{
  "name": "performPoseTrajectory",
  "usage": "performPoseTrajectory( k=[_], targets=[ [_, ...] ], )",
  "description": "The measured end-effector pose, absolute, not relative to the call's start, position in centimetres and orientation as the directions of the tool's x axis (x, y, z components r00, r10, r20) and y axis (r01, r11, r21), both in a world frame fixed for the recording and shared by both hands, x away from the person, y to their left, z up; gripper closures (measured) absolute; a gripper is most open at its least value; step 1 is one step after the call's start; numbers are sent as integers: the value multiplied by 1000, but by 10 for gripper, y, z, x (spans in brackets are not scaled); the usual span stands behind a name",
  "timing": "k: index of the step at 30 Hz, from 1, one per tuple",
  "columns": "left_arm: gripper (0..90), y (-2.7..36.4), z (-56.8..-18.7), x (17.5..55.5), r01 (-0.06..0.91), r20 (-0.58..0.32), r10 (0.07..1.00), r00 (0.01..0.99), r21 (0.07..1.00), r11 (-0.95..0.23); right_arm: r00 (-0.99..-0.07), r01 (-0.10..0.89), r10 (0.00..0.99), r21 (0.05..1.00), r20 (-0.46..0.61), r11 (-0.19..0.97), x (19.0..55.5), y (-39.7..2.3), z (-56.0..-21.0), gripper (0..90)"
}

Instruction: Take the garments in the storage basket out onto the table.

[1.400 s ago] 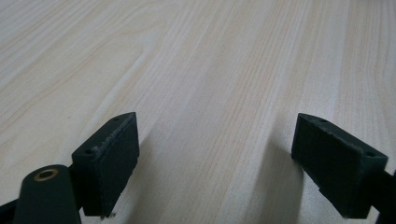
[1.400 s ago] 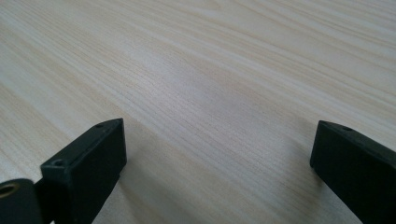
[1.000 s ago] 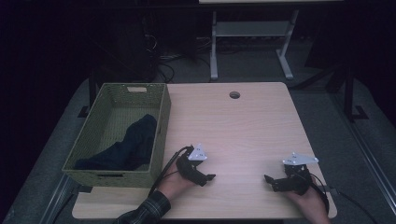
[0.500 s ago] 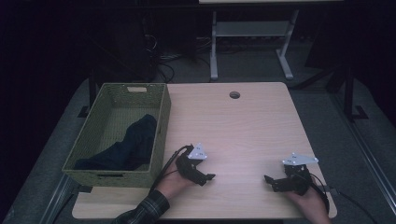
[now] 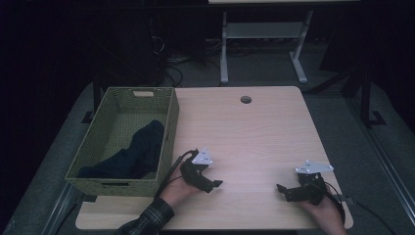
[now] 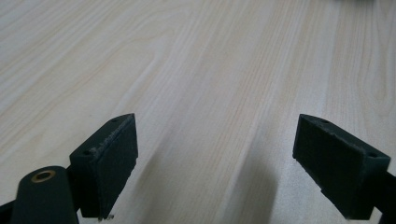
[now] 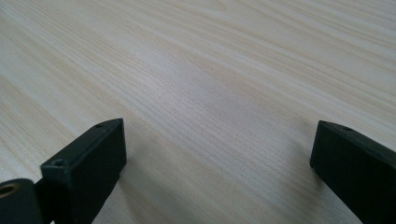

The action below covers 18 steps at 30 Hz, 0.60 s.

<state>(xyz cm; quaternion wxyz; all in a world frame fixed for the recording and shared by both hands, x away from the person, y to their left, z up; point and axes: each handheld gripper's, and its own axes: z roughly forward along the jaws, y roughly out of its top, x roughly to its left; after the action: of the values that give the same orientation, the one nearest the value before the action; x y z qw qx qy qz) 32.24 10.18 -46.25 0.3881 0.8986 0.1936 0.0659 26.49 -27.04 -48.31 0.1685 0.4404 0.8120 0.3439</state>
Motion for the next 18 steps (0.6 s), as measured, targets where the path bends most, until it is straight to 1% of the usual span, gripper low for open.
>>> performPoseTrajectory(
  k=[18],
  targets=[
    [137,102,-455,320,288,-31,387,922,722,-629,-560,598,828,707,30,378,265,-270,-483,30]
  ],
)
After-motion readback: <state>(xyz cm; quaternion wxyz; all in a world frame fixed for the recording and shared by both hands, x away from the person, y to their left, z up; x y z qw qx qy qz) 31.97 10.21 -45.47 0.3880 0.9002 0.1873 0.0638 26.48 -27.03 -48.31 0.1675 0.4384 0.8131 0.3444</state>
